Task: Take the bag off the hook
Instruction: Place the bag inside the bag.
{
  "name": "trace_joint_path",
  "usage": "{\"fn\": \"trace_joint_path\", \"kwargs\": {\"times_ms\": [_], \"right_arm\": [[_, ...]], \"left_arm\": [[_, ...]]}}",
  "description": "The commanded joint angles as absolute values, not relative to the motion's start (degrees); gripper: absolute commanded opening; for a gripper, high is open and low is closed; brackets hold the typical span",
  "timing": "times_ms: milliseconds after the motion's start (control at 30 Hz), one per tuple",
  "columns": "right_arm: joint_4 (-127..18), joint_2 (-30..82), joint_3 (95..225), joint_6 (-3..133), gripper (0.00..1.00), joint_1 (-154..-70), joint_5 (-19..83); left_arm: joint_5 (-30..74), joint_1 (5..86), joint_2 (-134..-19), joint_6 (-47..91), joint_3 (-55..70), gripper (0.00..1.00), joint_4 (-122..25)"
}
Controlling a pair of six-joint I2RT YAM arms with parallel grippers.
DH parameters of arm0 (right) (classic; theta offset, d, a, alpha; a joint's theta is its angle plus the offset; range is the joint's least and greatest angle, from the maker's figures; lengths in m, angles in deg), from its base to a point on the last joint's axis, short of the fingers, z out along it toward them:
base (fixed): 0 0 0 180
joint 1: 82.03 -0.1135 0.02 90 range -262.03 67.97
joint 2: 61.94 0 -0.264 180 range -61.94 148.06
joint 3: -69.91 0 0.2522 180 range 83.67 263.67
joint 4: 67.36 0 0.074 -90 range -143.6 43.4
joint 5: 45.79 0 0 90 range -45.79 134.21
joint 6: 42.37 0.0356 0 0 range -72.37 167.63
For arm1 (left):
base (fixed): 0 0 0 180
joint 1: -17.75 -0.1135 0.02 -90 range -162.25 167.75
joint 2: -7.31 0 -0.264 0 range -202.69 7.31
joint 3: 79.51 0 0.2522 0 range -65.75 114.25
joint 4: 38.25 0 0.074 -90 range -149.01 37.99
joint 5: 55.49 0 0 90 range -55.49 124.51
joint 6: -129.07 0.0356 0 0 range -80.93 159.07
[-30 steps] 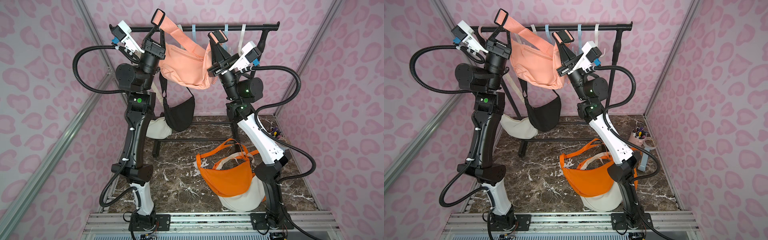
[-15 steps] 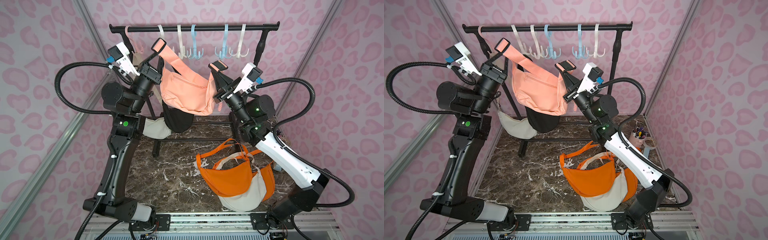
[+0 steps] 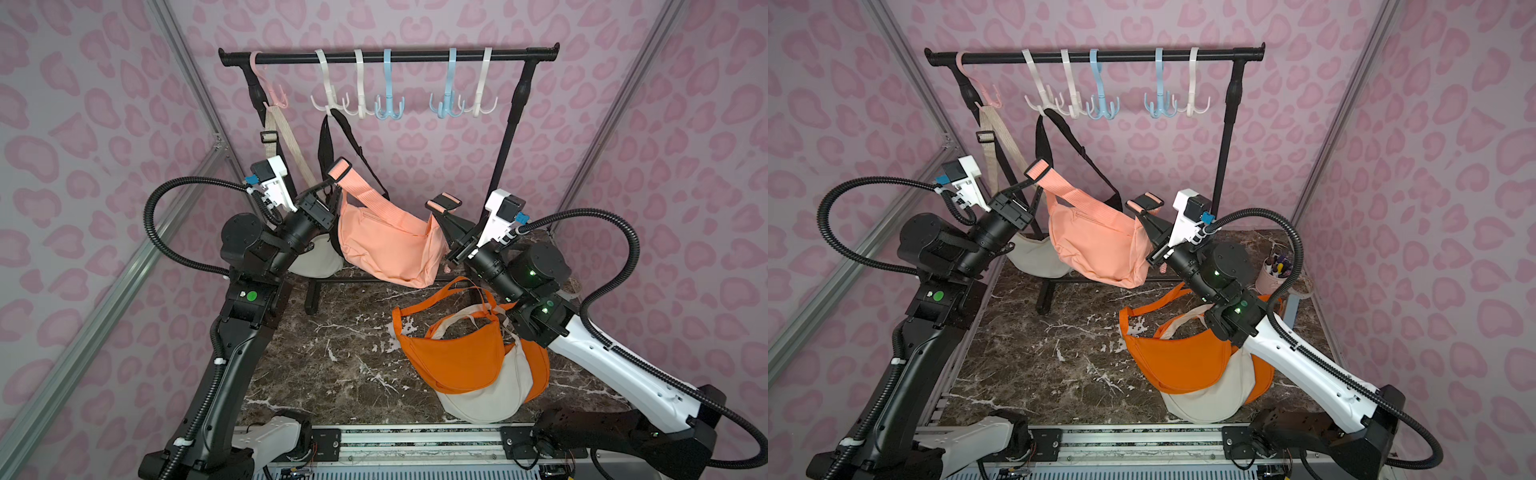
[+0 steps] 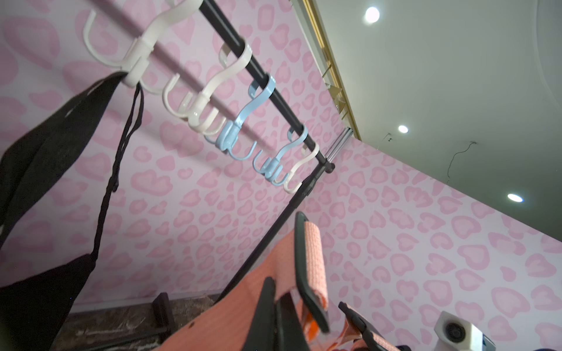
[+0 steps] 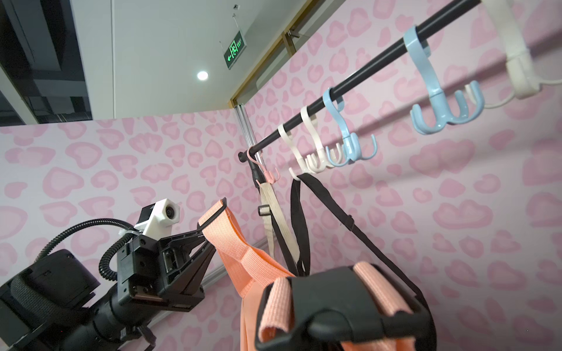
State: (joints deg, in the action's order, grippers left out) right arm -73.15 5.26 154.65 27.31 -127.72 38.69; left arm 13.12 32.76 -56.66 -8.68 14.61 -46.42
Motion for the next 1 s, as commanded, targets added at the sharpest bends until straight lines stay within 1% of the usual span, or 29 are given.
{"fn": "trace_joint_path", "kwargs": {"times_ms": [0,267,433,700,833,967], "right_arm": [[-65.71,0.97,151.54,29.97,0.0,-128.53,42.79],[-45.01,-10.84,144.23,39.78,0.0,-128.61,51.7],[-36.78,-14.25,139.72,46.4,0.0,-128.61,56.94],[-33.84,-15.4,131.34,55.26,0.0,-127.94,57.92],[-32.49,-15.28,127.64,60.96,0.0,-125.71,56.84],[-31.01,-13.26,125.61,64.49,0.03,-122.37,54.51]], "left_arm": [[11.22,33.34,-53.52,-7.93,9.4,0.03,-53.97],[9.06,36.23,-46.99,-8.31,-3.64,0.03,-63.34],[8.98,38.26,-45.6,-8.74,-9.7,0.03,-66.06],[13.55,38.63,-43.62,-10.05,-19.36,0.03,-71.91],[15.98,38.58,-42.67,-11.32,-23.65,0.03,-72.58],[17.02,38.63,-42.84,-12.52,-27.56,0.03,-72.14]]}}
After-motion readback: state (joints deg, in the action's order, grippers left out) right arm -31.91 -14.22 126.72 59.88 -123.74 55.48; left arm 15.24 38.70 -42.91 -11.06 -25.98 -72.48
